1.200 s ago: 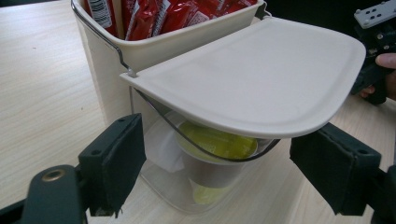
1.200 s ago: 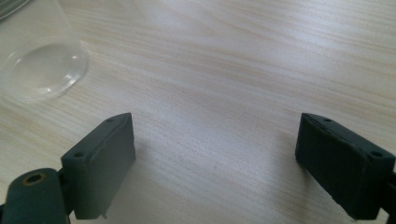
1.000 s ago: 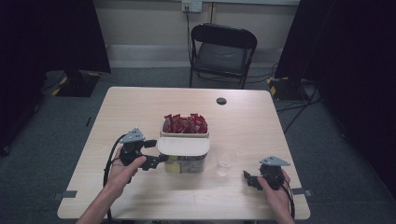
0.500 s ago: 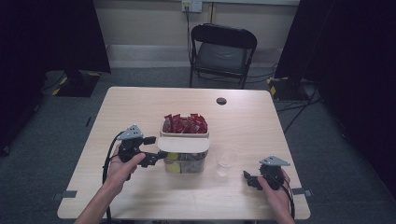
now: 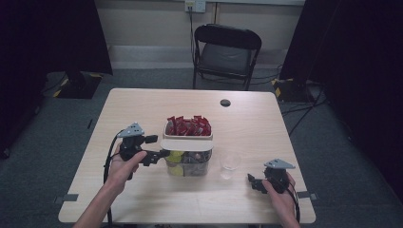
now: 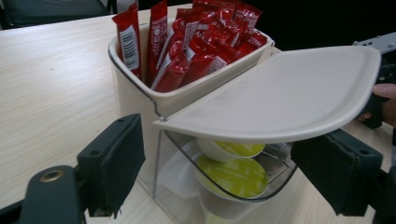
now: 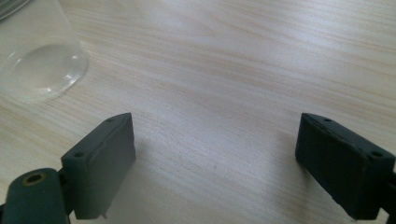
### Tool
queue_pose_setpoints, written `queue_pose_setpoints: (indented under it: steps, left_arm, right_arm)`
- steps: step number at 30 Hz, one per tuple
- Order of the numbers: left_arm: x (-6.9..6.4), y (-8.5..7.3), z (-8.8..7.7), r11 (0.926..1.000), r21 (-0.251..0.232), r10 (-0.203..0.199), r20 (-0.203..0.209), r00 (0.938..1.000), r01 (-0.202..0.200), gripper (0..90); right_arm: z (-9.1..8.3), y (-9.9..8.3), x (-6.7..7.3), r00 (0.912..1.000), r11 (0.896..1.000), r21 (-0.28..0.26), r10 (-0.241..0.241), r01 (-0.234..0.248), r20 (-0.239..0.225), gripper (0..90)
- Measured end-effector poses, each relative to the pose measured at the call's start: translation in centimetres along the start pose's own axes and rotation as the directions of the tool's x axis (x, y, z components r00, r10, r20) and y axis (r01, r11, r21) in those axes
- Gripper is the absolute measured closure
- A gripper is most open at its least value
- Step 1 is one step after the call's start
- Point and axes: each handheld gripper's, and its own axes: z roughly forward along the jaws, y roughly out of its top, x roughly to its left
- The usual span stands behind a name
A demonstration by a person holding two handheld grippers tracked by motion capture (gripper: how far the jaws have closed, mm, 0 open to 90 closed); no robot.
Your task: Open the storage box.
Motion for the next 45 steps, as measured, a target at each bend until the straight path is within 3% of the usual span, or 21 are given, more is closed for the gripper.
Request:
queue_pose_setpoints:
  steps: [9, 17, 45]
  left_arm:
    - [0.4, 0.0, 0.2, 0.9999, -0.003, -0.016, 0.003, 0.9999, 0.016, 17.3]
    - [0.5, 0.5, 0.2, 0.9999, 0.01, 0.003, 0.001, 1.0, -0.003, 18.0]
    - [1.0, 1.9, 0.3, 0.9997, -0.025, -0.001, 0.016, 0.9999, 0.001, 17.8]
  right_arm:
    - [0.0, 0.0, 0.0, 1.0, 1.0, 0.0, 0.0, 0.0, 0.0, 11.5]
    - [0.0, 0.0, 0.0, 1.0, 1.0, 0.0, 0.0, 0.0, 0.0, 11.4]
    - [0.0, 0.0, 0.0, 1.0, 1.0, 0.0, 0.0, 0.0, 0.0, 11.5]
